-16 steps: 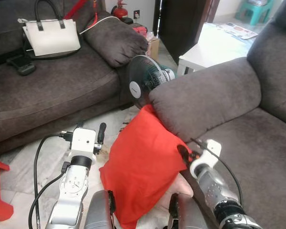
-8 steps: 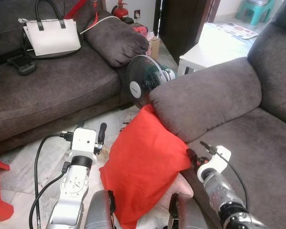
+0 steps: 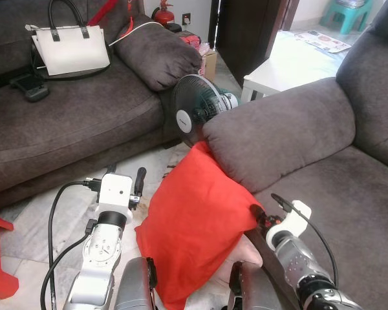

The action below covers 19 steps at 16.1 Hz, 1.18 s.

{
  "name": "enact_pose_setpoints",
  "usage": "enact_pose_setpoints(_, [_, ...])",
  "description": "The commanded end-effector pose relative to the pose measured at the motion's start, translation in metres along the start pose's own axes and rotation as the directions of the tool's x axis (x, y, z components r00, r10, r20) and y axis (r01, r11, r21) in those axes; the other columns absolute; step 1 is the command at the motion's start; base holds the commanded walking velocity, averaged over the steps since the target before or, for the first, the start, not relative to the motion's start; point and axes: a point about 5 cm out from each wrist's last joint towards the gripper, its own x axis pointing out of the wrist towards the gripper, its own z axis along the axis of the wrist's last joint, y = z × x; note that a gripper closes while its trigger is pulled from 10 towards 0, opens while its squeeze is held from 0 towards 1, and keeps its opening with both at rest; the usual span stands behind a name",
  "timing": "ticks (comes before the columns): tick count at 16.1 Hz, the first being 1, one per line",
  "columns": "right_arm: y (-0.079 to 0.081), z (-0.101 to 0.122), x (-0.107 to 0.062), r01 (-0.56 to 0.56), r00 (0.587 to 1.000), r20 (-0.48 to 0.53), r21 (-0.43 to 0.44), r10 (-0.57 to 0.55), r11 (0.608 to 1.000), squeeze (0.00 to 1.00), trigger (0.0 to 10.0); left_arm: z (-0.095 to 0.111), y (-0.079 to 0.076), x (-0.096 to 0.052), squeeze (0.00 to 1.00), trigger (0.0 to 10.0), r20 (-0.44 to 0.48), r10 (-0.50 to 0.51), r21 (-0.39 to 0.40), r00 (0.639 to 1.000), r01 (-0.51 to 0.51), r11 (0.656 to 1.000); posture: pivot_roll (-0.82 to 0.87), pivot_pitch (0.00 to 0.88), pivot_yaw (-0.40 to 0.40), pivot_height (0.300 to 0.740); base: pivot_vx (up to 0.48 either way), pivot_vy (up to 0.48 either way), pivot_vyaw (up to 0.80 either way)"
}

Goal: Move the pillow to the sofa from floor

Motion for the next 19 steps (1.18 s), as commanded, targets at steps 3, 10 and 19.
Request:
enact_pose_setpoints(3, [-0.008,-0.006,-0.003,0.025,0.999,-0.033,0.01,-0.025,1.0,0.0,10.0,-0.004,-0.003,0.001,0.0,10.0,-0.024,-0.026,-0.001,0.999,0.026,1.0,0.13,0.06,-0.053,0.579,0.0,0.0,0.0])
enact_pose_setpoints(10, [-0.001,-0.028,-0.006,-0.061,0.992,-0.099,0.134,0.074,0.989,0.0,10.0,-0.004,-0.006,0.001,0.0,10.0,-0.032,-0.043,-0.006,0.999,0.043,0.999,0.13,0.062,-0.053,0.579,0.0,0.0,0.0])
enact_pose_setpoints(19, [0.011,-0.032,-0.006,-0.2,0.968,-0.122,0.142,0.218,0.969,0.0,10.0,-0.003,-0.01,0.003,0.0,10.0,-0.022,-0.051,-0.004,0.998,0.051,0.999,0.13,0.056,-0.062,0.579,0.0,0.0,0.0])
